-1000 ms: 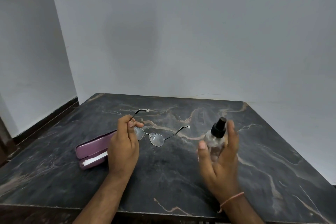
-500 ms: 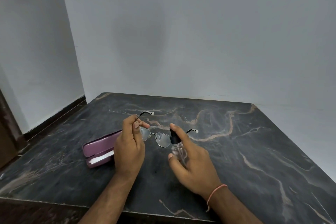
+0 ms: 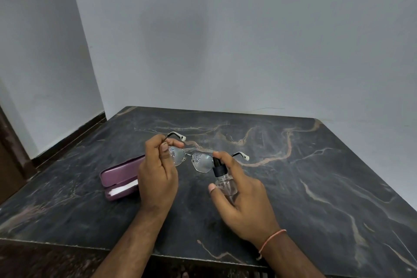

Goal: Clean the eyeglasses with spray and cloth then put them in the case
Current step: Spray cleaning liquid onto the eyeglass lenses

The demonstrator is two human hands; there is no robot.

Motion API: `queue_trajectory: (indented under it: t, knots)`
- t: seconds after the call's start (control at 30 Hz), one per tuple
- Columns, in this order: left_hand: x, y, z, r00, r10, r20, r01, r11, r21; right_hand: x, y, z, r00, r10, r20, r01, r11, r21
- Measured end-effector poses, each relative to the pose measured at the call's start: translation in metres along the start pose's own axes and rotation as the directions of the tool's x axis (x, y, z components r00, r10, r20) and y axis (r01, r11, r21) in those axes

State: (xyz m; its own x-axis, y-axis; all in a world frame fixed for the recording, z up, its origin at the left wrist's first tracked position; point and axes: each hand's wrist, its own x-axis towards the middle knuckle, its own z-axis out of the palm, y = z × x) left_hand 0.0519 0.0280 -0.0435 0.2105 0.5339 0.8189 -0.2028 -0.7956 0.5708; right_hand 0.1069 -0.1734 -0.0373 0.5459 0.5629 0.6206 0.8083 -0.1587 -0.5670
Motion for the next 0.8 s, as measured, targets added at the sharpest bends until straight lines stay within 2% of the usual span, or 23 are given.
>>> queue_trajectory:
  t: [0.27,0.57,0.8]
  knots:
    - [0.0,0.0,0.0,1.0,0.009,0.007,-0.009,1.0,-0.008,-0.002,-0.006,0.001,1.0,0.008,-0.023,-0.009,0.998,-0.063]
    - [-0.006,0.002,0.006,0.995,0.026,0.096,-0.026,1.0,-0.004,-0.001,-0.015,0.008,0.998,-0.058,0.001,0.058,0.997,0.044]
    - [-0.006,0.014,0.006,0.991,0.078,0.104,-0.078,0.997,-0.001,0.002,-0.016,0.011,0.998,-0.061,-0.011,0.061,0.998,0.012]
